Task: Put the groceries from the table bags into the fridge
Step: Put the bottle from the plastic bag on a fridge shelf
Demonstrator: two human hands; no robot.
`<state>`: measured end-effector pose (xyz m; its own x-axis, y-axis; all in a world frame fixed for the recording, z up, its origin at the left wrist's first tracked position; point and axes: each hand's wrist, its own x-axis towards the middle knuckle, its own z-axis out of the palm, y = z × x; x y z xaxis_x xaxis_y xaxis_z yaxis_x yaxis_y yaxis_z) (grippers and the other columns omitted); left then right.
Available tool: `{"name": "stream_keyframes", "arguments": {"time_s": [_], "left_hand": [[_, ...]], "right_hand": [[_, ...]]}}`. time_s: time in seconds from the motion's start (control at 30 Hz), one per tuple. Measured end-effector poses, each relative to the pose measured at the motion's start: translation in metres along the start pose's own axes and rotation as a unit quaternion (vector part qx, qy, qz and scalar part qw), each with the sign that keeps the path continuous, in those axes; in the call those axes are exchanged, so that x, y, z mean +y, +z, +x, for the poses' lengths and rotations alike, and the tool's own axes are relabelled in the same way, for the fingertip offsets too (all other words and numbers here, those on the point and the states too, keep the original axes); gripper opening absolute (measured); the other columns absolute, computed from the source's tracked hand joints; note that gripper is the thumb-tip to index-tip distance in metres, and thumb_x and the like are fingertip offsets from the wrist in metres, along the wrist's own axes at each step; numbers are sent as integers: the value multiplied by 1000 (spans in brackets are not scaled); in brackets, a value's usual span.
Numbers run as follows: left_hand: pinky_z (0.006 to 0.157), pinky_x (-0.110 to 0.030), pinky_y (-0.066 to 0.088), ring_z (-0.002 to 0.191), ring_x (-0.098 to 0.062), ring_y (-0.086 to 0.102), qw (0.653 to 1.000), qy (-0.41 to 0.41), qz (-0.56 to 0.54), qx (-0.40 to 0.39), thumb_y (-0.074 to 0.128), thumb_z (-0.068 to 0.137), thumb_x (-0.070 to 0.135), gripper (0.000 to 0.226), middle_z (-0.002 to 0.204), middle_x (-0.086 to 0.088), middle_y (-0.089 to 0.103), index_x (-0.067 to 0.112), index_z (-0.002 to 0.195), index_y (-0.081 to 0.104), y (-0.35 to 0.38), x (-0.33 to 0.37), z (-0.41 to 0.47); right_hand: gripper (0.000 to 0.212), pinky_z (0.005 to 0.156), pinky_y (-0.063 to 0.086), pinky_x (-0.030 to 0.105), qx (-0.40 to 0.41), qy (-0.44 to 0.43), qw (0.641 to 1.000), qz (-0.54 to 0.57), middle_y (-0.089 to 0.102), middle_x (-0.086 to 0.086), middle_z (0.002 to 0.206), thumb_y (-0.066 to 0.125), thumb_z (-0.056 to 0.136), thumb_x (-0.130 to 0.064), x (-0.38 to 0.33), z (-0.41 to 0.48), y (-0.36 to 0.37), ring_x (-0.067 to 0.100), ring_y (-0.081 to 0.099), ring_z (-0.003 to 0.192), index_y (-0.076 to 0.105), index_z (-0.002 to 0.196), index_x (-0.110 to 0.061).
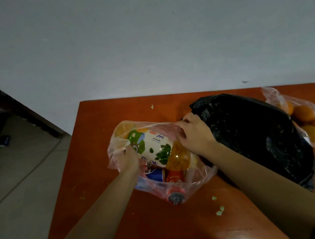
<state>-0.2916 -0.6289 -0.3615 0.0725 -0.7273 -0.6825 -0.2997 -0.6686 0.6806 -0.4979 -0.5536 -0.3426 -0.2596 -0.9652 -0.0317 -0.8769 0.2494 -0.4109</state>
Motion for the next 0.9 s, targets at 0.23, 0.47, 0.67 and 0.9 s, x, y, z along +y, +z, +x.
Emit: {"name": "stream_keyframes", "arguments": {"time_s": [0.23, 0.47, 0.67, 0.9], "left_hand": [[85, -44, 55, 100, -28, 61, 992, -52, -34, -112, 50, 95, 54, 36, 105, -10, 67, 21, 108, 59, 19, 2, -6], [77, -45, 60, 99, -29, 68, 985, -115, -89, -95, 87, 42, 72, 116, 113, -10, 68, 14, 133, 46, 36, -2, -5], [84, -55, 57, 98, -32, 62, 984, -114, -135, -2, 93, 48, 56, 123, 116, -14, 57, 22, 142, 21, 54, 0, -7], [79, -51, 59, 94, -32, 62, 984, -115, -126, 41, 91, 43, 61, 123, 115, -14, 56, 21, 139, 27, 56, 1, -17]], "right_hand": [[83, 100, 50, 47, -221, 13, 975, -2, 43, 12, 140, 71, 80, -56, -13, -11, 12, 29, 48, 124, 37, 146, -20], [133, 115, 30, 59, -235, 20, 971, -36, 23, 14, 155, 89, 61, -52, 3, -18, 43, 37, 25, 144, -1, 156, -29], [134, 113, 37, 55, -202, -33, 979, -21, 24, 9, 158, 89, 66, -42, 31, -37, 46, 32, 32, 142, -9, 157, -31], [111, 105, 46, 44, -182, 49, 981, 49, 37, 5, 151, 78, 76, -34, 46, -58, 52, 27, 43, 134, 3, 158, -35]]}}
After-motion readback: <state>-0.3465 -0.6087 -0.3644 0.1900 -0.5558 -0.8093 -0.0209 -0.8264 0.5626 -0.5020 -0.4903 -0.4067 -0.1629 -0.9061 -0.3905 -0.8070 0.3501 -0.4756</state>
